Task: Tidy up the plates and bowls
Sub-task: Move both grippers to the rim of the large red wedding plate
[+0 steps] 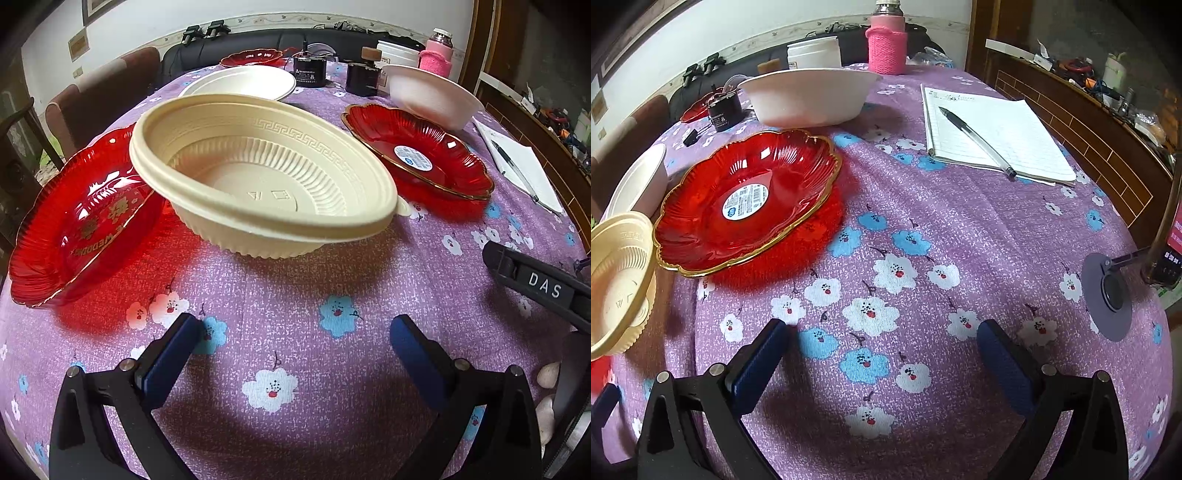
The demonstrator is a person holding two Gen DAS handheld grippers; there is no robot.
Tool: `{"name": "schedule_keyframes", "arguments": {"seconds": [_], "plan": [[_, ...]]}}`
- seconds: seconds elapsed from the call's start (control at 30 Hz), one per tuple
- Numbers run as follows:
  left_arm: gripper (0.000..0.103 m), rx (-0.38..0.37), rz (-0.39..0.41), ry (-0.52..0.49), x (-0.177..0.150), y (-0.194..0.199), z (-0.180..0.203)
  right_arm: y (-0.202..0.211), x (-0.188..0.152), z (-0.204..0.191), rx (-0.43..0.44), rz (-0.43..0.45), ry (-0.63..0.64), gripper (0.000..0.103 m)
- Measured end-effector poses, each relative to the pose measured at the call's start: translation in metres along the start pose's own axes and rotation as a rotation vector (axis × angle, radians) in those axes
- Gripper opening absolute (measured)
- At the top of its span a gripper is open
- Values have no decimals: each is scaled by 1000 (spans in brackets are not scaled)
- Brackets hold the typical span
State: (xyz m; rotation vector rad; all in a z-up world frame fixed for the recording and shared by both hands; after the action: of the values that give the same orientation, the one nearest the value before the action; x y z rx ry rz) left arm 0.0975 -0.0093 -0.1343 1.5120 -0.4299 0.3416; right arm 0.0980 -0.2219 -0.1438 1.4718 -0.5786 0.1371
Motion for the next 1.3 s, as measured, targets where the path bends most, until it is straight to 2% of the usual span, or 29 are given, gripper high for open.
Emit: {"name": "schedule_keyframes", "arguments": {"seconds": [0.1, 0.17, 0.2, 0.33, 0.43, 0.53, 0.6, 0.63, 0.73, 0.87, 0.97, 1.03, 1.13, 1.2, 1.3], "plan": [[103, -60, 21, 25, 0, 5, -3, 1, -1, 0, 2, 0, 2, 102], [102, -168, 38, 51, 0, 14, -6, 1, -2, 1, 7, -1, 6, 102], [99, -197, 47, 61, -1, 18, -8, 3, -3, 1, 8, -1, 7, 102], [97, -238, 112, 79, -14, 55, -30, 13, -13, 4, 41, 10, -10, 102], [97, -219, 210, 86, -19, 94, -60, 35, -18, 2, 116, 67, -49, 101], [97, -130, 353, 112, -14, 134, -103, 87, -24, -13, 187, 251, -33, 101], [103, -71, 426, 139, -7, 151, -135, 114, -25, -28, 274, 333, -30, 102], [103, -59, 440, 160, -5, 156, -154, 118, -25, -39, 326, 300, -17, 102], [103, -78, 392, 249, 5, 151, -199, 120, -31, -89, 533, 136, 75, 102], [103, -98, 303, 296, 17, 131, -237, 117, -51, -153, 680, -1, 173, 102], [103, -55, 291, 297, 29, 118, -259, 104, -60, -195, 758, -99, 198, 96], [103, -47, 267, 297, 40, 106, -268, 91, -59, -217, 771, -135, 195, 93], [103, -121, 214, 346, 54, 81, -282, 75, -56, -236, 772, -168, 165, 90], [103, -161, 171, 375, 64, 60, -288, 70, -51, -243, 762, -174, 141, 88], [103, -166, 140, 396, 76, 38, -291, 64, -48, -253, 722, -162, 122, 87]]}}
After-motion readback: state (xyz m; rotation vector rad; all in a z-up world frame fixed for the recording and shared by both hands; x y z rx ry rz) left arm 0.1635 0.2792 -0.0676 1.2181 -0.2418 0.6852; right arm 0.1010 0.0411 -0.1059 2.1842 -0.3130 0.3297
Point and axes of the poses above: each gripper's, at about its wrist camera, not at the fingertips, and y roughly against the way its jaws point, z to its right, x to its top, the point moved 7 cm from there along -y, roughly the way its jaws point, and after that the axes turned 5 degrees about -z, right-handed, at the moved point
